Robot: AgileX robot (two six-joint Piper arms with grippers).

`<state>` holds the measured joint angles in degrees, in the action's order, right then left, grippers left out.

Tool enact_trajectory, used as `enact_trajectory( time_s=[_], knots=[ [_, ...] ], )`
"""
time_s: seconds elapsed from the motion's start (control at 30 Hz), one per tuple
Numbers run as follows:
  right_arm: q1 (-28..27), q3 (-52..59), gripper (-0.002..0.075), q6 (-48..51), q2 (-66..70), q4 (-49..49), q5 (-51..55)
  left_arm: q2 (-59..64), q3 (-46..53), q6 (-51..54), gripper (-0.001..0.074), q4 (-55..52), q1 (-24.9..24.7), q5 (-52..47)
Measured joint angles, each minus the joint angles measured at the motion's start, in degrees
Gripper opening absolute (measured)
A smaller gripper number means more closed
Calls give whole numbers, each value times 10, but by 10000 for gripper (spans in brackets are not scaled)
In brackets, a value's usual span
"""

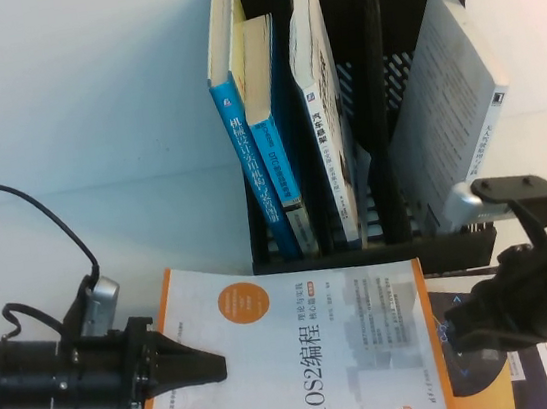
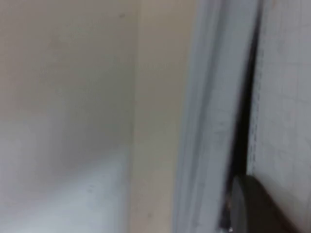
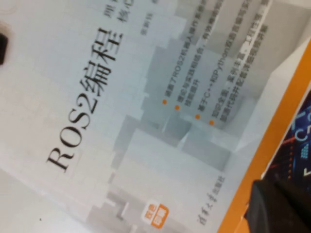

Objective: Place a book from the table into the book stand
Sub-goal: Pick up the book with your left arm, then place the book on the book shelf

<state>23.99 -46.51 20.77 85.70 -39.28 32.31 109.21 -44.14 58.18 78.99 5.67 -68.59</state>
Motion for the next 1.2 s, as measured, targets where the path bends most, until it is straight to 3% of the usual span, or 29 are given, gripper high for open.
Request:
enact_trajectory(
  time_s=[0.33,0.57,0.73,0.87,1.0,1.2],
  knots=[
    [0,0,-4,0,-106,14,27,-203,-29,-128,102,-59,0,22],
    [0,0,-4,0,-160,25,28,-380,-151,-260,101,-113,-17,14],
    [0,0,-4,0,-169,26,30,-439,-274,-326,100,-143,-67,55],
    [0,1,-4,0,-170,27,33,-445,-368,-380,100,-195,-124,146],
    [0,1,-4,0,-171,27,33,-412,-445,-454,100,-291,-179,227],
    [0,1,-4,0,-171,33,38,-309,-552,-575,100,-478,-254,240]
  ],
)
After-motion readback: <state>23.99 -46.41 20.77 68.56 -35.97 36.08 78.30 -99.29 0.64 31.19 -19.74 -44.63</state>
